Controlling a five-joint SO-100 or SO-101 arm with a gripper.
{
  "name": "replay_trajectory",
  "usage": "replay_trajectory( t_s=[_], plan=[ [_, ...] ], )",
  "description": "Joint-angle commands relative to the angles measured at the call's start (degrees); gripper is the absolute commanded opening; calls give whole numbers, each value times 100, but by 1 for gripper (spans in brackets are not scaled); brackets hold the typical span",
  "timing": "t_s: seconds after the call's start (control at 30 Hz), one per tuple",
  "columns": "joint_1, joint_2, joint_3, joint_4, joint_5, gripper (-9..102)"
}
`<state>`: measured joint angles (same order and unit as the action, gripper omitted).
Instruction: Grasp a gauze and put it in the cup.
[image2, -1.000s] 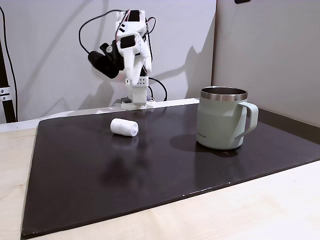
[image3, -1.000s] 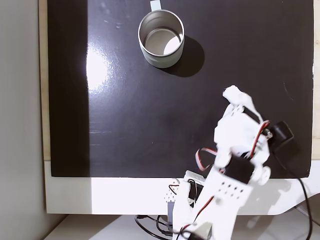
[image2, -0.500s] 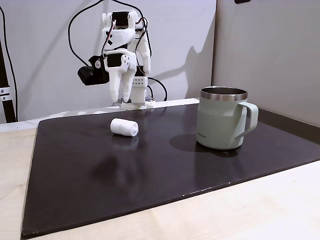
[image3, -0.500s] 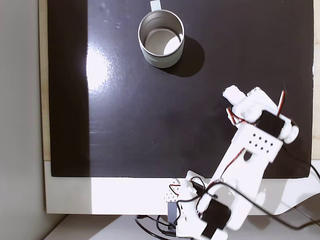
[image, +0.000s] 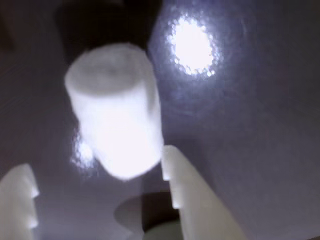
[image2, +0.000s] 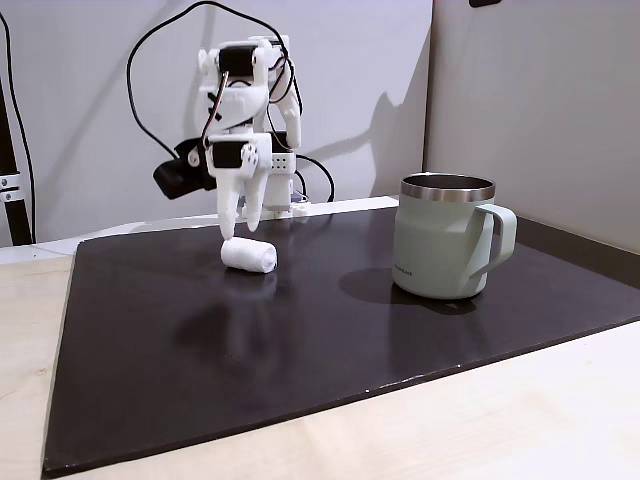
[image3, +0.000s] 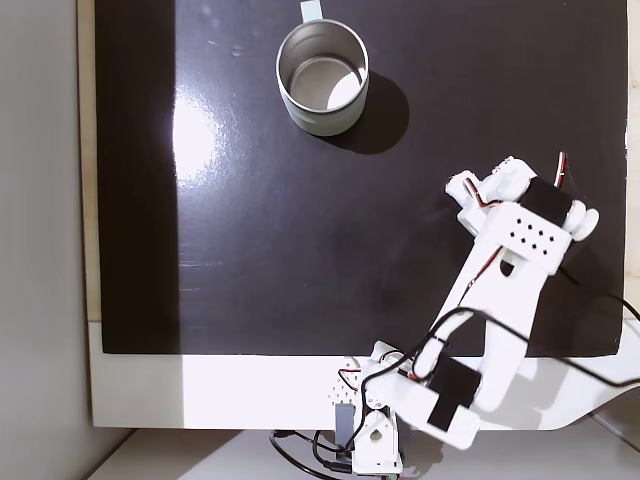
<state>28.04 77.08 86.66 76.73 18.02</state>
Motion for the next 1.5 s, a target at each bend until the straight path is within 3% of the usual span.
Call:
replay_trajectory(
  t_s=[0.0,0.47,0.87,1.1,1.47],
  plan=[
    [-132,-114,-396,-9,-26,28],
    [-264,-703,-334,-334,26,25],
    [-26,-703,-176,-466,-18,1],
    [53,-580,-167,-475,0,0],
    [-483,316,-1230,923,220,0]
  ],
)
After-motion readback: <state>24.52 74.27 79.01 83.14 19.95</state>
